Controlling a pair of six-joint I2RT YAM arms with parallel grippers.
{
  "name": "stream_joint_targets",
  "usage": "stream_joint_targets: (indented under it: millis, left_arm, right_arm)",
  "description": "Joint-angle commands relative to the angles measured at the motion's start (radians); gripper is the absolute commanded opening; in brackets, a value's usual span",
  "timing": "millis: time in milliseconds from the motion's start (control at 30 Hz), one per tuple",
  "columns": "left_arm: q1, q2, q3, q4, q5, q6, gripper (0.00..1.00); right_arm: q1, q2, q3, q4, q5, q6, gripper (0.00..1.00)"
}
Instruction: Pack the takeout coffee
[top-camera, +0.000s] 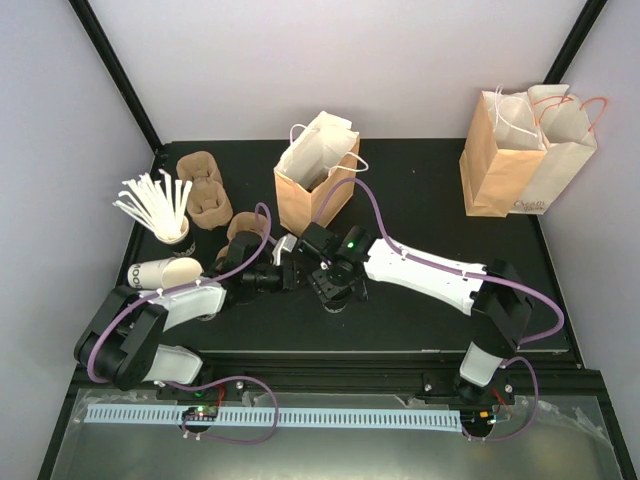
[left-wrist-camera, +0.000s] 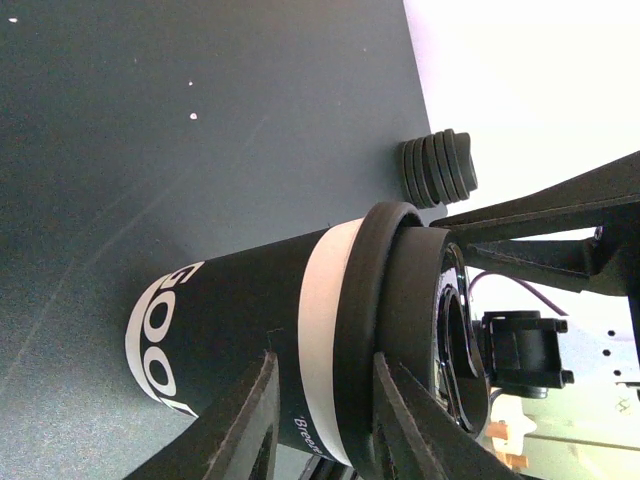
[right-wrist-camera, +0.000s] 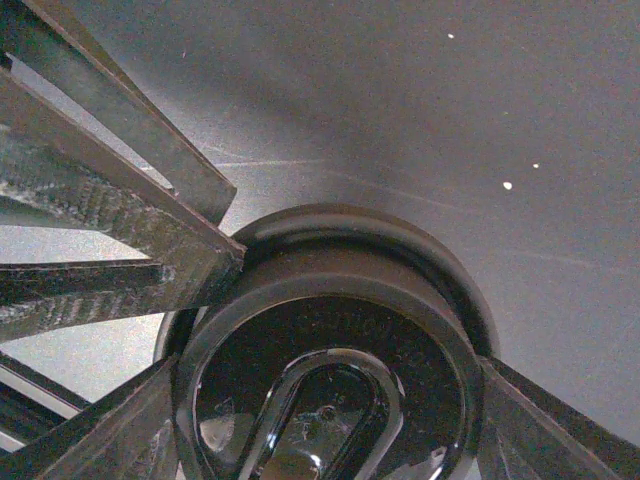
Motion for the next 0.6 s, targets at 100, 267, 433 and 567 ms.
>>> stream_joint_targets:
  millis: [100, 267, 433, 567]
  left_arm:
    - [-0.030, 0.049, 0.023, -0.183, -0.125, 0.052, 0.26]
    - [-0.061, 0.078, 0.026, -0.214, -0.142, 0.048, 0.23]
    - [-0.082, 0.109, 0.021, -0.213, -0.149, 0.043, 0.23]
    - [-0.087, 0.132, 0.017, -0.221, -0.151, 0.041, 0.23]
  right_arm:
    - [0.004, 0.057, -0.051, -0.029, -0.082, -0.012, 0.62]
    - [-0.004, 0.058, -0.059, -0.049, -0.121, -0.018, 0.62]
    - [-0.012, 0.065, -0.071, -0.065, -0.141, -0.032, 0.56]
    - [-0.011, 0.070, -0.071, -0.084, -0.150, -0.045, 0.55]
